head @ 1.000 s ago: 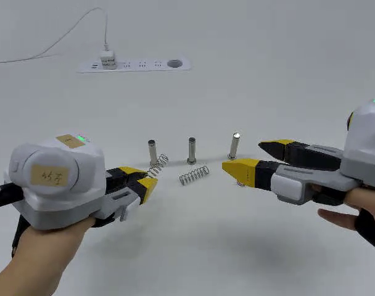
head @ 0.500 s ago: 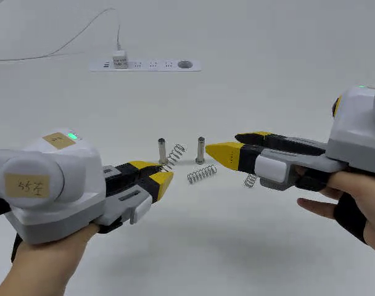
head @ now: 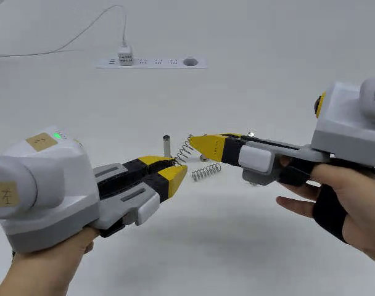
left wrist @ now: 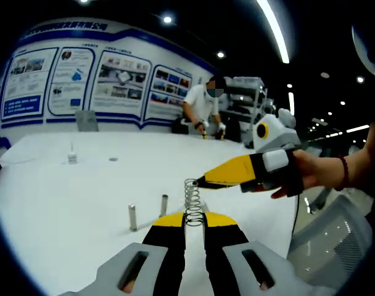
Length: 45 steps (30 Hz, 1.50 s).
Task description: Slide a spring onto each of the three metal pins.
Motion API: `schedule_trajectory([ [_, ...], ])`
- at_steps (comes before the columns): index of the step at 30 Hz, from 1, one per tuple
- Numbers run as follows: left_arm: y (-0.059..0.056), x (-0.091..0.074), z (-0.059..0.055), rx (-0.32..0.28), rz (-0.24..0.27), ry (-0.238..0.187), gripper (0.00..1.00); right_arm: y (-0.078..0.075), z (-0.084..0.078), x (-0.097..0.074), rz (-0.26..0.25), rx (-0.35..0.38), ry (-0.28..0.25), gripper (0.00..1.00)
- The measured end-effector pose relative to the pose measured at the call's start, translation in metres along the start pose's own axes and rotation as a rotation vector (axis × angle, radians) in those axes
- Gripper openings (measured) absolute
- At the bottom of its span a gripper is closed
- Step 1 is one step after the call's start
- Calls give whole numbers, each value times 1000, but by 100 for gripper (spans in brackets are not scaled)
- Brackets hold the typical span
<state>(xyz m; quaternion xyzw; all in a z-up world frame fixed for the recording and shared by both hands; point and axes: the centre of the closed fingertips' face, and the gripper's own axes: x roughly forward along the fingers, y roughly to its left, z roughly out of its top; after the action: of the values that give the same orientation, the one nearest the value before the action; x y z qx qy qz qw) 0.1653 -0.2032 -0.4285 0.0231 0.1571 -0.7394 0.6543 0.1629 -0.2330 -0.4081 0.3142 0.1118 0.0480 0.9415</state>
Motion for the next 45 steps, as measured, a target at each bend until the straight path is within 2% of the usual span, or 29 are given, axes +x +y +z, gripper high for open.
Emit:
schedule_trajectory([
  [5,-8,-2,7,-4,-37,-48,10,4,-2,2,26,36,-4,26],
  [11,-13,-2,12,7,-65,-73,10,10,-1,2,55,72,-16,19],
  [19,-14,-2,14,35,-72,-77,10,16,2,2,97,105,-33,13],
  [24,-14,-2,14,75,-65,-56,10,20,3,2,114,90,-32,12],
  [28,-13,-1,12,117,-52,-25,11,22,1,4,115,45,-21,12],
  [30,-13,0,9,114,-50,-2,11,22,-1,5,104,0,-6,12],
  [37,-7,1,-2,189,-14,75,11,23,-10,10,79,-146,53,11],
  [42,-5,1,-8,236,5,108,14,23,-17,15,64,-234,94,11],
  [45,-3,0,-10,244,9,117,16,23,-19,16,60,-286,112,11],
])
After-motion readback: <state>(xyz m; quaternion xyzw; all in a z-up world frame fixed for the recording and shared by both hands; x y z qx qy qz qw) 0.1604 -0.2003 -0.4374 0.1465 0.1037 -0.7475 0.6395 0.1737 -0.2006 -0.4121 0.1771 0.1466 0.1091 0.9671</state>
